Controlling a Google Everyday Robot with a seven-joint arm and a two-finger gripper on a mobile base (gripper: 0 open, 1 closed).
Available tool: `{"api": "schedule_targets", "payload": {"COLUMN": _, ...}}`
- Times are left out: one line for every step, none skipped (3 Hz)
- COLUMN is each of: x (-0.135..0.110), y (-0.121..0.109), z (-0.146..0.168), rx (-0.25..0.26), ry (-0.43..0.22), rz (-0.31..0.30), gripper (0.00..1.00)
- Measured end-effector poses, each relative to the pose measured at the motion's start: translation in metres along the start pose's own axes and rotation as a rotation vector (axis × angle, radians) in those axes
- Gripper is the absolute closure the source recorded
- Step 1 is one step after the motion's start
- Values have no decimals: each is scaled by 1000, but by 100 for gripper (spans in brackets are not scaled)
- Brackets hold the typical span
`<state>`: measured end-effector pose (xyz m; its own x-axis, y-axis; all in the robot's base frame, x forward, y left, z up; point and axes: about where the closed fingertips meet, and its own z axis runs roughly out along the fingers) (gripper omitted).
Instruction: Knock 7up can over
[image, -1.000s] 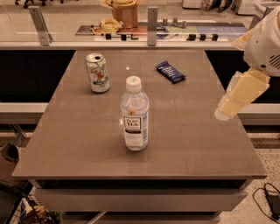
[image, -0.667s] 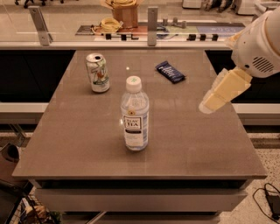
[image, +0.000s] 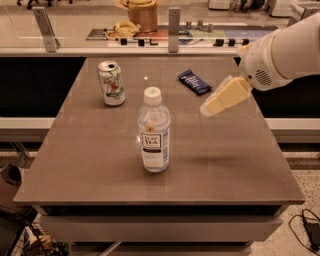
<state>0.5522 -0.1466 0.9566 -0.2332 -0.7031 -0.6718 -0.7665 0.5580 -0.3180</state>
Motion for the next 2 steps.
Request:
{"api": "schedule_targets", "payload": {"x": -13, "y": -4, "z": 33, "rx": -13, "ry": -89, "rz": 29, "gripper": 0}}
{"api": "schedule_targets", "payload": {"x": -27, "y": 1, "z": 58, "rx": -49, "ry": -183, "rz": 49, "gripper": 0}}
